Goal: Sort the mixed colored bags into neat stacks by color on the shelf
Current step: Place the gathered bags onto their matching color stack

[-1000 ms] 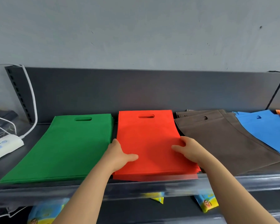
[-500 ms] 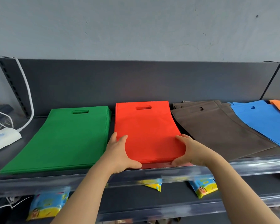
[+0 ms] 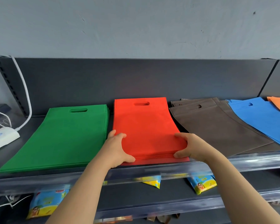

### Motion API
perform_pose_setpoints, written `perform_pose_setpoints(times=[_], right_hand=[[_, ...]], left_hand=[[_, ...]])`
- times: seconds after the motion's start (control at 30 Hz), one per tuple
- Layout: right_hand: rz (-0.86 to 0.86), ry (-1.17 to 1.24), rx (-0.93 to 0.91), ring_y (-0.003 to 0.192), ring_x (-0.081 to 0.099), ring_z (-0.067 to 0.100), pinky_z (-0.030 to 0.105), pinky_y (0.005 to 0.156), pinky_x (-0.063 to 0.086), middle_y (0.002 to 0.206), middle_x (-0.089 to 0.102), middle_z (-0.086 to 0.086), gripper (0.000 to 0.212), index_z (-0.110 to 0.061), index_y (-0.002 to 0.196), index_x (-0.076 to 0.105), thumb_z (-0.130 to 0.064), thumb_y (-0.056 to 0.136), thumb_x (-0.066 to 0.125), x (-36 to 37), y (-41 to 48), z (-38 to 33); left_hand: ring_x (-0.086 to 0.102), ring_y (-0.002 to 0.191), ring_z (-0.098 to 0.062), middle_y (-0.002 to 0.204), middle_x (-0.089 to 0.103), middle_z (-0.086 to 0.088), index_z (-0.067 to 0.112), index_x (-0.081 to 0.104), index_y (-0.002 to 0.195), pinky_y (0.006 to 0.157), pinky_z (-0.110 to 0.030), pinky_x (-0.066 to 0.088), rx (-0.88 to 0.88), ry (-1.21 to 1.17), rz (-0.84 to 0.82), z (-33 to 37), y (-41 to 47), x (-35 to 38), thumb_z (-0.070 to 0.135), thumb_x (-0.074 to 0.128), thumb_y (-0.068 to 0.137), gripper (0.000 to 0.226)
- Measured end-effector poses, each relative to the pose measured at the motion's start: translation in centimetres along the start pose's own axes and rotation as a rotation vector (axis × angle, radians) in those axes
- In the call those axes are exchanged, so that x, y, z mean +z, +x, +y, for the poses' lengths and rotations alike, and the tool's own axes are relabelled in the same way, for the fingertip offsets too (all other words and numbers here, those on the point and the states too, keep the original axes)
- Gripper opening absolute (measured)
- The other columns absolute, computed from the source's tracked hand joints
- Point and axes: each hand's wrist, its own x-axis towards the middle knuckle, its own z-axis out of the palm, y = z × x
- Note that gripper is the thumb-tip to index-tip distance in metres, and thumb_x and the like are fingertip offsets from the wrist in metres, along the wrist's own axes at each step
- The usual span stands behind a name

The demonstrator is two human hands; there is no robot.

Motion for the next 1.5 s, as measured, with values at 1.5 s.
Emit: perform_pose_setpoints(times=[1.5], right_hand=[[0.334,0.098,0.12,0.1,0.056,0.019,0.023,0.07,0.045,0.125,0.056,0.004,0.083,-0.015,0.139,0.042,-0.033,0.069,0.082,0.7,0.1,-0.7]], left_hand=[[0.023,0.142,-0.02,0.153,0.03,0.008,0.041,0.048,0.134,0.115,-0.04,0.021,0.23,0.231,0.136,-0.2,1.6,-0.4,0.049,0.068,0.081,0.057]])
